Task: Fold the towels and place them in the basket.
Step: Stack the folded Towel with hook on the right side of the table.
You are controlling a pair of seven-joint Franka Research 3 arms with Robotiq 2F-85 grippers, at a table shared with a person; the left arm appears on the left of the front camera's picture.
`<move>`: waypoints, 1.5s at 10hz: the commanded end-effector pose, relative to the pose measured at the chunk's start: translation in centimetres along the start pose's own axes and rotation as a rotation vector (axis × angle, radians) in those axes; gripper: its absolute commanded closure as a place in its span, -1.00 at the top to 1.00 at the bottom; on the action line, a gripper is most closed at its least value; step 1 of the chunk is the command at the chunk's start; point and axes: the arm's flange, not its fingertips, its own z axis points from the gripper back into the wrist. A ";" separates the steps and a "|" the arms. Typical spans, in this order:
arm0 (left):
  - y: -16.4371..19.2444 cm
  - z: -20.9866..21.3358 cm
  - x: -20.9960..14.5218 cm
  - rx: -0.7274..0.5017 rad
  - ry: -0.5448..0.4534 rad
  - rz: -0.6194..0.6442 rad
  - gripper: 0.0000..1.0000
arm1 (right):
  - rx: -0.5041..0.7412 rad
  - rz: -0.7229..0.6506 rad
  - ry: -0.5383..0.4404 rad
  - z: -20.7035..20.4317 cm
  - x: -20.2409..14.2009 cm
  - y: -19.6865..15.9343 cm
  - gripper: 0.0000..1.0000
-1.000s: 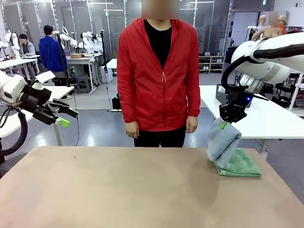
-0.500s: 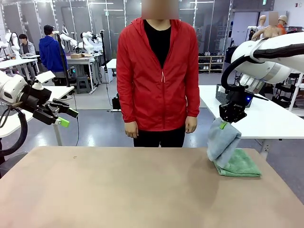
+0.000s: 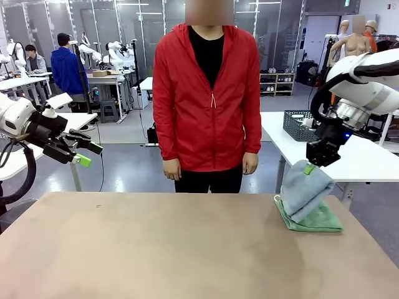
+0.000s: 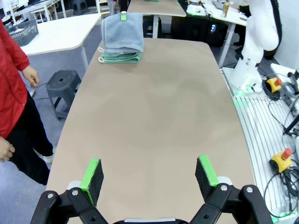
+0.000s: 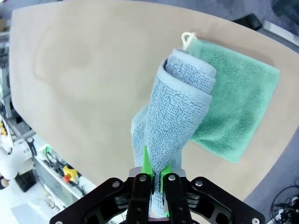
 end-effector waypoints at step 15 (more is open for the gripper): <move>0.0 0.1 0.0 -0.003 0.010 -0.005 1.00 | 0.565 0.128 0.007 -4.1 1.3 -18.6 -0.46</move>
